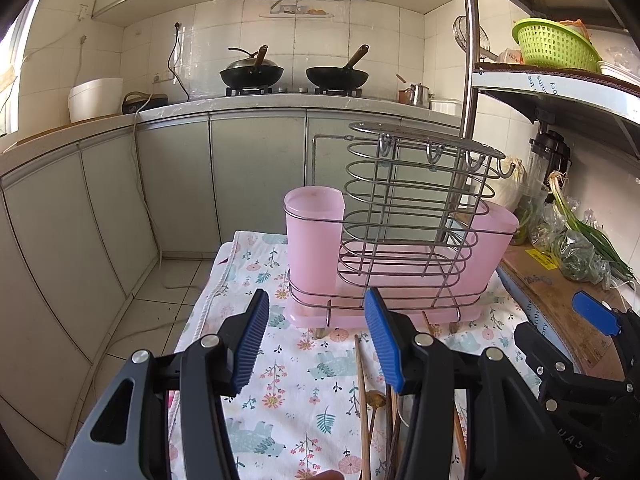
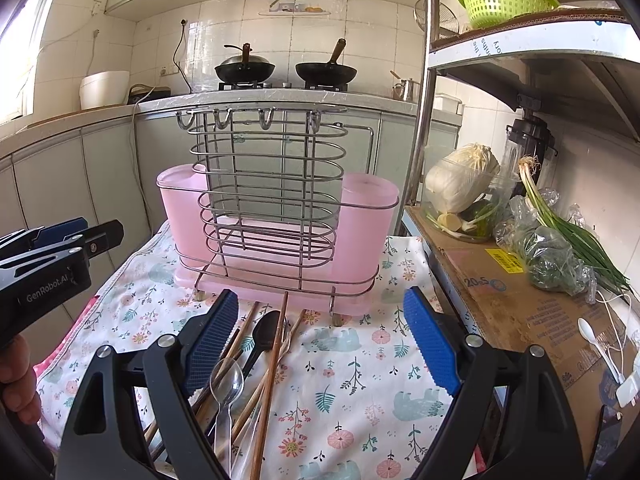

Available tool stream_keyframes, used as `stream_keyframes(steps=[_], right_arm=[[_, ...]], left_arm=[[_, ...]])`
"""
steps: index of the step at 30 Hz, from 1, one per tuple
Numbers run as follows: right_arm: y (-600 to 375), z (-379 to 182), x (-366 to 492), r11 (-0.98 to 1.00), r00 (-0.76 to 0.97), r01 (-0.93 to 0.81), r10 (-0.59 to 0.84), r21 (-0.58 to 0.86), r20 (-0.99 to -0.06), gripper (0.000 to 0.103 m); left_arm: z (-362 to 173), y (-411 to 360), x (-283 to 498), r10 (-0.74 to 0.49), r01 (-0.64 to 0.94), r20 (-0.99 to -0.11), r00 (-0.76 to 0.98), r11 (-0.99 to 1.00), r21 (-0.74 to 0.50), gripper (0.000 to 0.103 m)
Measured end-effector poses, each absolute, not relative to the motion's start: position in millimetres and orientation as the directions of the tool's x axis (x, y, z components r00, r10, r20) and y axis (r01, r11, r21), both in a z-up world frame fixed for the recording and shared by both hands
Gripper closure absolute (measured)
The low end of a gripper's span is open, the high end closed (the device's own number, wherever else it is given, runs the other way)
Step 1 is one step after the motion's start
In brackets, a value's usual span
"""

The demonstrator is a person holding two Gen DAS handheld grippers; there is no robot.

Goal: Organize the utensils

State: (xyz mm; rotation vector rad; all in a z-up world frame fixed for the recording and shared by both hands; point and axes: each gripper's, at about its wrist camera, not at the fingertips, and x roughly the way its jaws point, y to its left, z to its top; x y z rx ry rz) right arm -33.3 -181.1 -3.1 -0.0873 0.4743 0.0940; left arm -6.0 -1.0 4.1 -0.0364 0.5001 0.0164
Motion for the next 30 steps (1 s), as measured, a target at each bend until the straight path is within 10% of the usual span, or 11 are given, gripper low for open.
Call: stream_keyframes(steps=[30], right_arm=[[-181.2,-2.0,-32.4,0.992,0.886,-0.113,0.073,-0.061,-0.457,0.018]], left_arm=[[11.3,2.2,-7.8,0.01,-0.028,-0.47,0.882,0.999,-0.031,0.054]])
